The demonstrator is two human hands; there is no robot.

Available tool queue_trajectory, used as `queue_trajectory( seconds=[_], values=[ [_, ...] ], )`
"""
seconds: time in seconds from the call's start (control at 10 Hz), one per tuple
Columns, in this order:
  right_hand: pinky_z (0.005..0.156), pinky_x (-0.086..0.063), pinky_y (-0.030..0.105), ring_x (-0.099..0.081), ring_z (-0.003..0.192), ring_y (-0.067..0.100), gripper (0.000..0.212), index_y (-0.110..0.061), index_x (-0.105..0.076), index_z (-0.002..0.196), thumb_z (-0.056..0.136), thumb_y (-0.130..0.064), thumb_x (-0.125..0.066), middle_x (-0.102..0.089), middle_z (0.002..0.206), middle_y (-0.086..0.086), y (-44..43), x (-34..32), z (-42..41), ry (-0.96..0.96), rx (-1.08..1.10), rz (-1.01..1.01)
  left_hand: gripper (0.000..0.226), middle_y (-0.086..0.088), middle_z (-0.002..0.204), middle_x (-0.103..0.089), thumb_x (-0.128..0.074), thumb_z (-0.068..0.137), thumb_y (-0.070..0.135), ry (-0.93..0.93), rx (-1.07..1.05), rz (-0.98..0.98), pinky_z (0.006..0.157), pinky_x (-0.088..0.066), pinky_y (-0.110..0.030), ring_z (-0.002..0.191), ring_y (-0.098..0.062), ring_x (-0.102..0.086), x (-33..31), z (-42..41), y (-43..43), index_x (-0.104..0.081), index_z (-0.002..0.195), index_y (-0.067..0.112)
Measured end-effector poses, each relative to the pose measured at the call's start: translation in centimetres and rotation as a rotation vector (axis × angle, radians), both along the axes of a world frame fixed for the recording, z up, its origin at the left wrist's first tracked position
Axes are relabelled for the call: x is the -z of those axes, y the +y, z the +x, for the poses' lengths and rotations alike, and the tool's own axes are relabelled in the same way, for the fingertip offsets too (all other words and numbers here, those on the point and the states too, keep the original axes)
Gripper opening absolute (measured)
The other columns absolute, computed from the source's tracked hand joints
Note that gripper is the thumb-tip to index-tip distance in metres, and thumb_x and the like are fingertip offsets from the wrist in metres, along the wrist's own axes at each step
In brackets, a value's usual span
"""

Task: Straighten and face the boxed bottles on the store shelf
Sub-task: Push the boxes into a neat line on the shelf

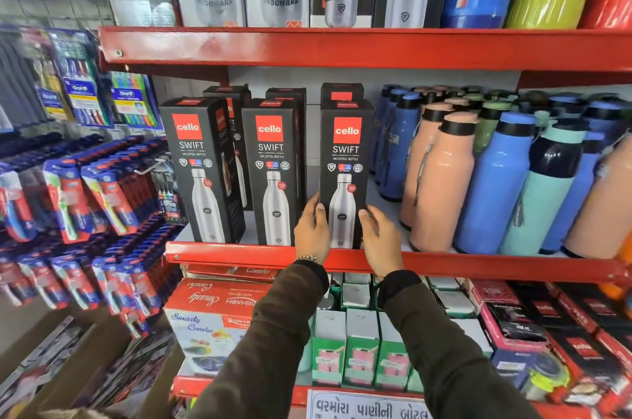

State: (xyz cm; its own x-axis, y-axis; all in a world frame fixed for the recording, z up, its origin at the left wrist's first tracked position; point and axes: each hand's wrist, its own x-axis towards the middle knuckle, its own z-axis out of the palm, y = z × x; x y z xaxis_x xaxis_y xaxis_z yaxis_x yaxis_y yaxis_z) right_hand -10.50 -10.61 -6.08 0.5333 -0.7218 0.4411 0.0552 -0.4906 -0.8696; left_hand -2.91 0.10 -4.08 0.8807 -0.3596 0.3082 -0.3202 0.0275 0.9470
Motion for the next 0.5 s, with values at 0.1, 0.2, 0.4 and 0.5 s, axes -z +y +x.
queue_trajectory(
  seconds=[0.1,0.2,0.4,0.5],
  values=[
    [0.092,-0.035,0.014,-0.059,0.116,0.015,0.038,-0.011,-0.059,0.133,0.101,-0.029,-0.053,-0.065,0.130,0.008,0.1,-0.2,0.0,0.044,0.012,-0.009,0.043,-0.003,0.146,-0.057,-0.037,0.106,0.024,0.006,0.009,0.014,0.106,-0.032,-0.019,0.137,-0.020,-0.051,-0.2,0.1,0.0,-0.050,0.146,0.019],
    [0.094,-0.036,0.018,-0.059,0.120,0.022,0.038,-0.011,-0.058,0.134,0.101,-0.029,-0.052,-0.065,0.130,0.009,0.2,-0.1,0.2,0.064,0.019,-0.020,0.043,-0.003,0.146,-0.057,-0.037,0.106,0.025,0.005,0.015,0.021,0.105,-0.032,-0.019,0.136,-0.020,-0.051,-0.1,0.3,0.0,-0.050,0.146,0.020],
    [0.094,-0.035,0.018,-0.058,0.122,0.023,0.038,-0.010,-0.056,0.135,0.101,-0.027,-0.052,-0.064,0.132,0.010,0.4,-0.3,0.1,0.093,0.006,0.008,0.043,-0.005,0.146,-0.056,-0.036,0.106,0.023,0.018,0.016,0.039,0.105,-0.032,-0.020,0.136,-0.023,-0.051,-0.6,0.0,0.3,-0.048,0.147,0.019],
    [0.095,-0.034,0.017,-0.056,0.124,0.022,0.038,-0.011,-0.054,0.137,0.102,-0.025,-0.051,-0.062,0.134,0.010,0.3,-0.5,-0.4,0.090,-0.012,0.028,0.048,-0.005,0.155,-0.046,-0.037,0.106,0.025,0.034,0.036,0.009,0.116,-0.030,-0.027,0.144,-0.021,-0.042,-1.0,-1.0,0.6,-0.038,0.153,0.016]
  ],
)
